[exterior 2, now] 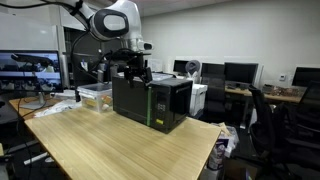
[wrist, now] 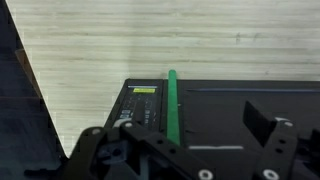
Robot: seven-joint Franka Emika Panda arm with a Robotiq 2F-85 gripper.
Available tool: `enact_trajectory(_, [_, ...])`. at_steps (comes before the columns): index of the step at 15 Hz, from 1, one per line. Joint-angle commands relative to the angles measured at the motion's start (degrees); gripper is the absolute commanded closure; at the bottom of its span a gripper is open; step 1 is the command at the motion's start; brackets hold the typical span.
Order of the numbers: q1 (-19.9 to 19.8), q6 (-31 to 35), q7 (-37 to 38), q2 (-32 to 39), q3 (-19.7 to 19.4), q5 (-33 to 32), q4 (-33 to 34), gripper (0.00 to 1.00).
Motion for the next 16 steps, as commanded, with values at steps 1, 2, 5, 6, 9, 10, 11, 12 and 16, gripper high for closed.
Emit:
enact_trajectory(1, [-0.4,0.9,-1.7,3.0,0.7,2.7,2.8,0.00])
enact_trajectory(2, [-0.4,1.1,-1.7,3.6,0.8,2.9,3.2,0.00])
enact_trajectory(5, [-0.7,1.3,-1.7,5.9,1.3,3.3,5.1,0.00])
enact_trajectory(6, [-0.8,1.4,-1.7,6.7,1.4,3.3,5.8,0.00])
enact_trajectory(9, [-1.3,1.5,-1.6,8.9,1.8,3.4,7.9,0.00])
enact_trajectory(10, [-1.5,1.6,-1.7,9.7,1.9,3.5,8.7,0.00])
enact_trajectory(11, [-1.6,1.5,-1.7,10.2,2.0,3.6,9.2,0.00])
enact_trajectory(12, [-1.8,1.5,-1.7,10.7,2.1,3.6,9.8,0.00])
enact_trajectory(16, [-2.4,2.0,-1.7,11.3,2.3,3.1,10.8,0.33])
